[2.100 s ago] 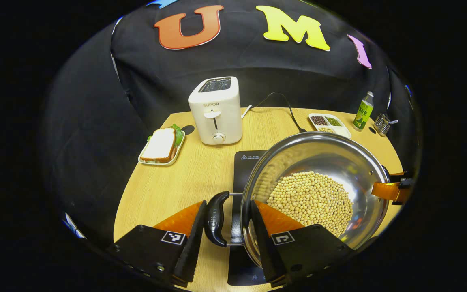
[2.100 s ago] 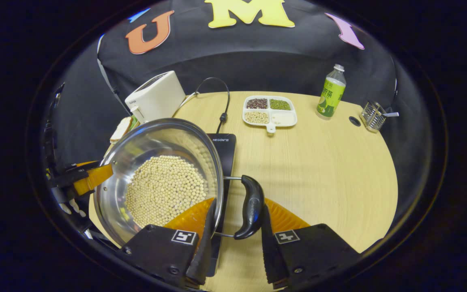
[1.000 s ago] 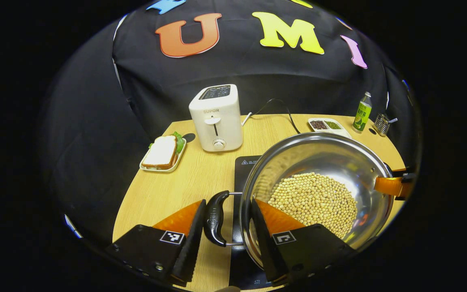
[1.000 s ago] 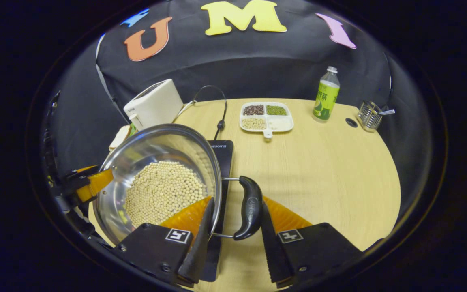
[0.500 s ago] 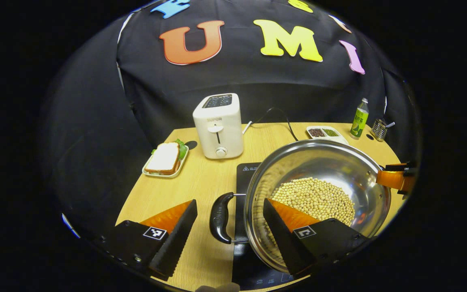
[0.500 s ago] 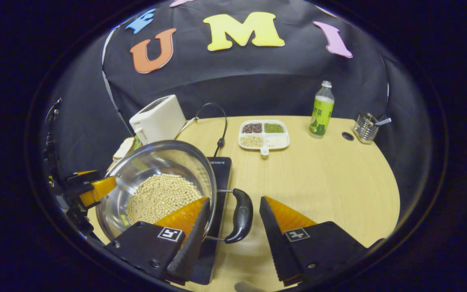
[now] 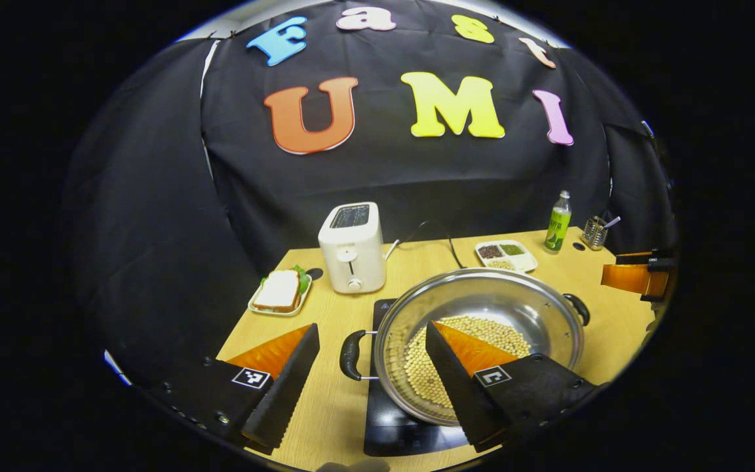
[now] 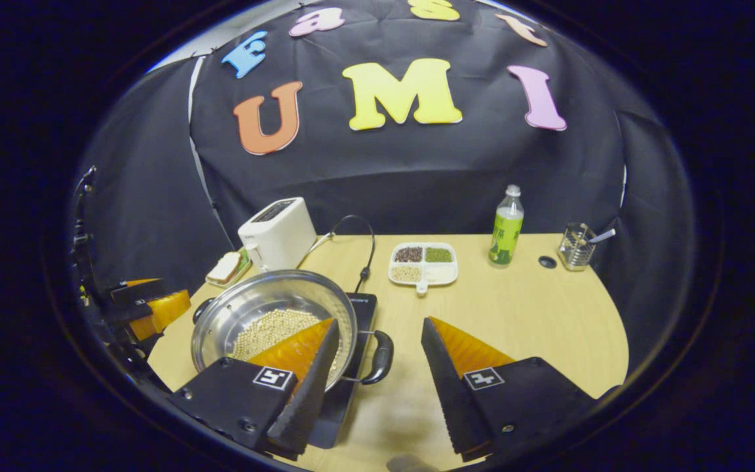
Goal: First push the handle of the pot to place it horizontally, then grasp the pot with both hands and set it on the induction cooktop.
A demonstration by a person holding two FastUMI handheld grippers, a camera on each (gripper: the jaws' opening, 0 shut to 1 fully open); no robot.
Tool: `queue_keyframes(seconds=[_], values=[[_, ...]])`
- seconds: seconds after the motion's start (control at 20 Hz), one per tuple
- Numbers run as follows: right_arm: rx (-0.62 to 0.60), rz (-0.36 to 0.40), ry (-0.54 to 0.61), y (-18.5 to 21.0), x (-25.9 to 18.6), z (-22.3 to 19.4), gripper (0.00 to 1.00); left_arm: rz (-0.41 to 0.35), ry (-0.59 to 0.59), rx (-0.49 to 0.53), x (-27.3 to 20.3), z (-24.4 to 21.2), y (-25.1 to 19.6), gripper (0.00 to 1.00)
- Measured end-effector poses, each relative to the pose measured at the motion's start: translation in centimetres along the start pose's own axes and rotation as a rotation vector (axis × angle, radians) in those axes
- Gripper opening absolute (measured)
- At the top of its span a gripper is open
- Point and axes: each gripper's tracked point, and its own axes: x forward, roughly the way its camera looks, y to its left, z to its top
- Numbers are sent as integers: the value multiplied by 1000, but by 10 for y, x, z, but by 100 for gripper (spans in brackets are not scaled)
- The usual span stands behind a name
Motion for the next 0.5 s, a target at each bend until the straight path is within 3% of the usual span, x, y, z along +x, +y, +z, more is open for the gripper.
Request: queue_keyframes(seconds=[0.35,0.5], values=[[-56,-44,-178,-28,-92,56,82,-24,-184,-42,-81,71,-33,97],[-65,-60,-251,-46,-139,77,100,0,-253,-50,-120,90,-45,97]])
